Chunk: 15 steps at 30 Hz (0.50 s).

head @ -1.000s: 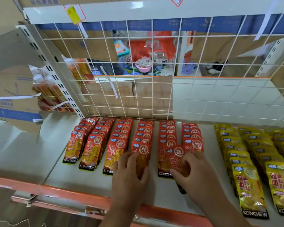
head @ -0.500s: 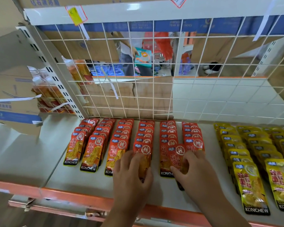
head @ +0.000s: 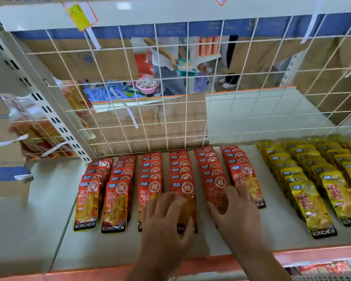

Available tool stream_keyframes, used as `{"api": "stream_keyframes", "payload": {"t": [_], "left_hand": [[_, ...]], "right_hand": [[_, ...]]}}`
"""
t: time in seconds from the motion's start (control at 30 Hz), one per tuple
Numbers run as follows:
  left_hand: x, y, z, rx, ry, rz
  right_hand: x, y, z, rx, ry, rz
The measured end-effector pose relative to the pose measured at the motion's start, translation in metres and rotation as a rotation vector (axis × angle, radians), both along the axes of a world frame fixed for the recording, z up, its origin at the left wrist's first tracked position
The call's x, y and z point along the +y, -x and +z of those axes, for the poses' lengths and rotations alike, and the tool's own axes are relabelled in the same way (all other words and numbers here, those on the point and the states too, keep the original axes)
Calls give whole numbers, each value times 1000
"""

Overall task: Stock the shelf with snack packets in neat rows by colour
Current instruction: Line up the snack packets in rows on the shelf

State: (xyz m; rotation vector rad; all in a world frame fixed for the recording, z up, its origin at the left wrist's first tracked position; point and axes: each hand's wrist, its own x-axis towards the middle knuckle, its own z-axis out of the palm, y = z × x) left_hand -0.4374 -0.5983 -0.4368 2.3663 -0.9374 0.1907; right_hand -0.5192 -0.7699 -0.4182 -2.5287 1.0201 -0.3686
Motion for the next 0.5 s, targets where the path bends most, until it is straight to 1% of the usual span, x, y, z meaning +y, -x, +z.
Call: {"api": "stream_keyframes", "payload": {"t": [0.13,0.3,0.5], "left_hand": [[2,0,3,24,41,-41],[6,-8,4,27,64,-105],[6,-16,1,-2,55,-123]], "right_hand": [[3,-2,-9,-51,57,-73],[8,-6,-9,-38,80,-86],[11,-8,-7,-12,98,-91]]}}
